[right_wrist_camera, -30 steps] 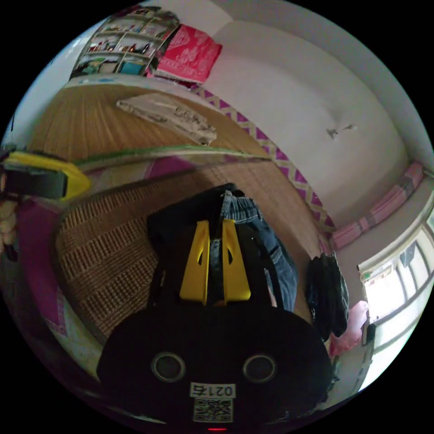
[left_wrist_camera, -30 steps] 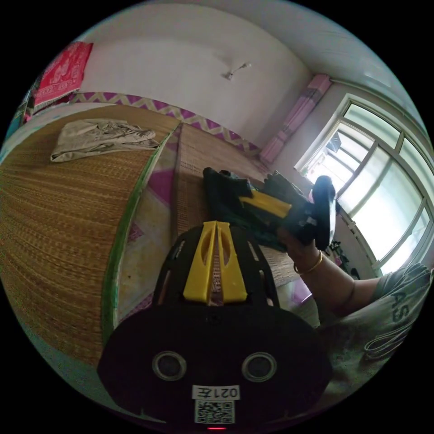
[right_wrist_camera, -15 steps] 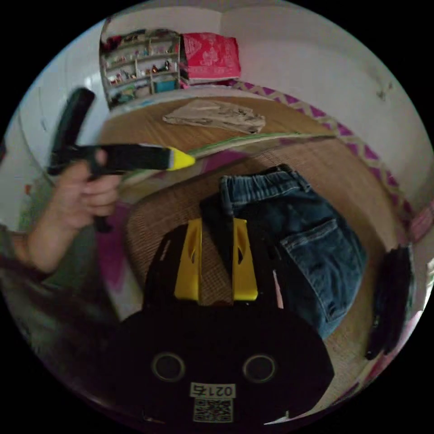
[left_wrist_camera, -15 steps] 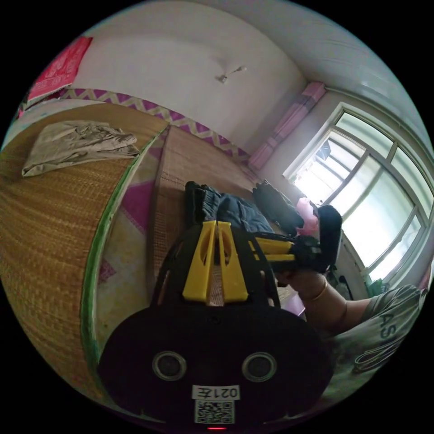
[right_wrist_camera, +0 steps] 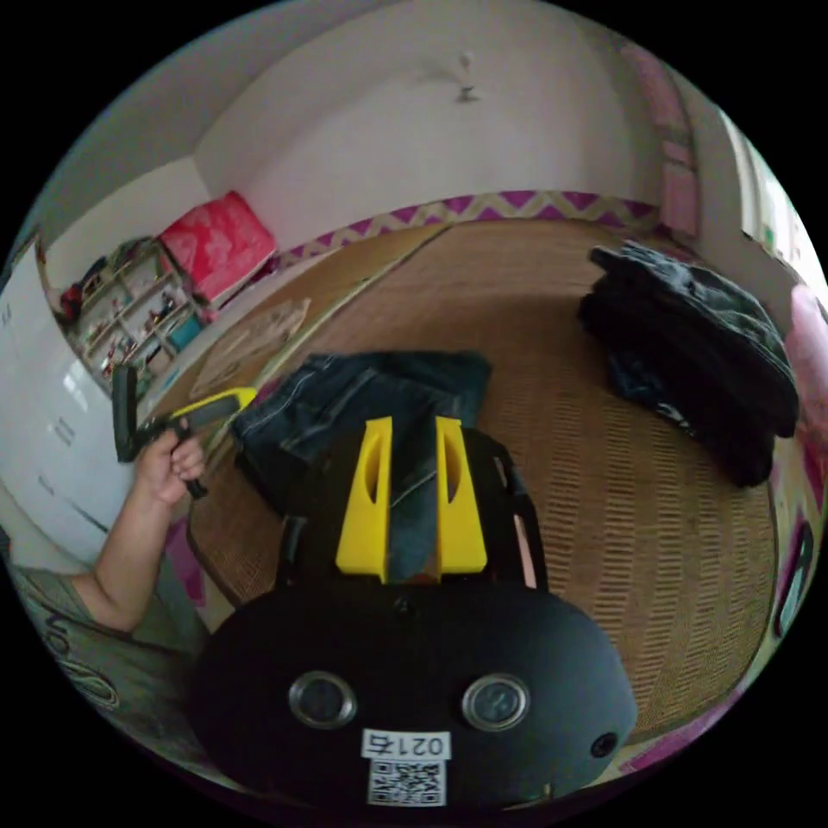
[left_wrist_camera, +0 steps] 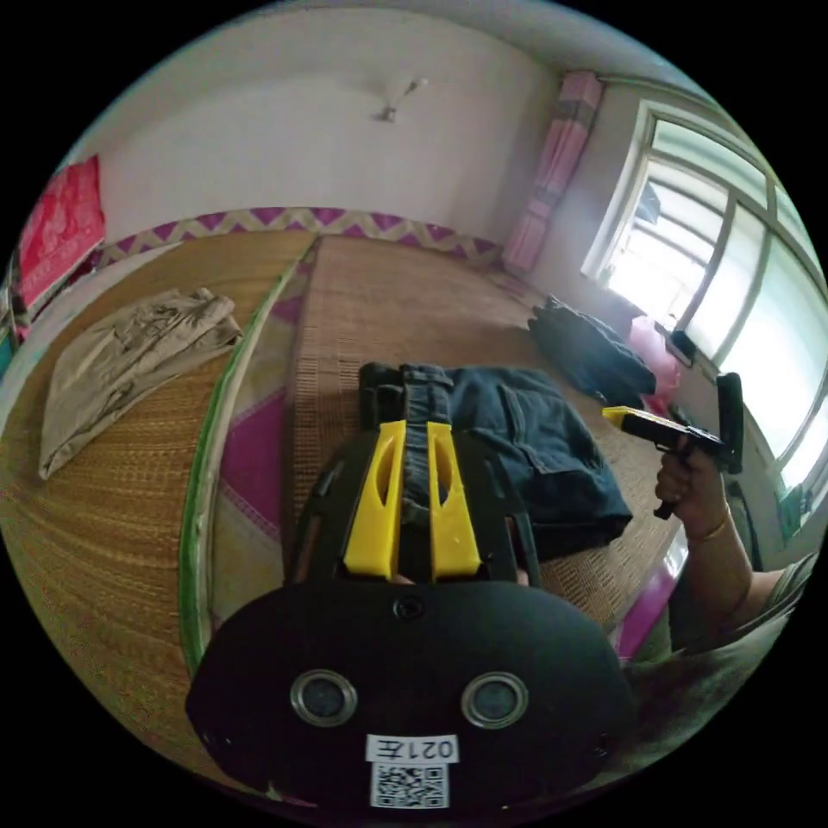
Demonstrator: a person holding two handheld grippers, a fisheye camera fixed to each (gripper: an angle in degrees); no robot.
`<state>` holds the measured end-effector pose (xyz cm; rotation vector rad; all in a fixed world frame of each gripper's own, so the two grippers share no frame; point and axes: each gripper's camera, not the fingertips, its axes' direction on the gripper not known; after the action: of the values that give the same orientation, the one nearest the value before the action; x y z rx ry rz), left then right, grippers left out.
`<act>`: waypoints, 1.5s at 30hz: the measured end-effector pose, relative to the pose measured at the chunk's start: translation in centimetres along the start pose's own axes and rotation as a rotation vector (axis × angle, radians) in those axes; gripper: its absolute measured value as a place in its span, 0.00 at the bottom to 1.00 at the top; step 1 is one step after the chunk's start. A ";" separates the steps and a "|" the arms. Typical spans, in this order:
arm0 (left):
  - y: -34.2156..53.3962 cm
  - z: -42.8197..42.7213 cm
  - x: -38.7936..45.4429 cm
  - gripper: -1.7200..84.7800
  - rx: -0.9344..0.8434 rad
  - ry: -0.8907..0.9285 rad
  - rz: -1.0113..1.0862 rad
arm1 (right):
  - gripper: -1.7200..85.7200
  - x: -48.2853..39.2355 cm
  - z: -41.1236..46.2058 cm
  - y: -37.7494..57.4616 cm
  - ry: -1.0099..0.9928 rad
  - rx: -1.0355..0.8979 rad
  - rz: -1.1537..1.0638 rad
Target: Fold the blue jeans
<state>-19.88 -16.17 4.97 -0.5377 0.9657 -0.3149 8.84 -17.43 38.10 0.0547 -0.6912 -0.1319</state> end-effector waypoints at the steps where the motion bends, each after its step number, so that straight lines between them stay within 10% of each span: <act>1: -0.3 0.2 -0.8 0.13 -0.029 0.025 -0.022 | 0.13 1.6 0.1 -0.7 -0.014 -0.021 0.021; 12: -2.1 5.2 -7.9 0.13 -0.291 0.464 -0.204 | 0.13 18.5 8.8 -7.9 -0.720 -0.348 0.324; 25: -8.1 -3.4 6.6 0.08 -0.061 0.460 0.035 | 0.10 22.5 -6.9 -14.0 -0.679 -0.108 0.116; 33: -26.1 7.5 27.8 0.09 -0.074 0.571 0.246 | 0.10 37.0 -24.3 -23.4 -0.415 0.151 0.142; 45: -21.6 24.9 30.9 0.07 -0.172 0.337 0.154 | 0.14 51.0 -12.4 -20.5 0.035 0.095 0.420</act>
<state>17.38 -41.66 7.10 -0.5729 1.3625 -0.1876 53.52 -44.80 58.91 0.0020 -0.6607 0.3043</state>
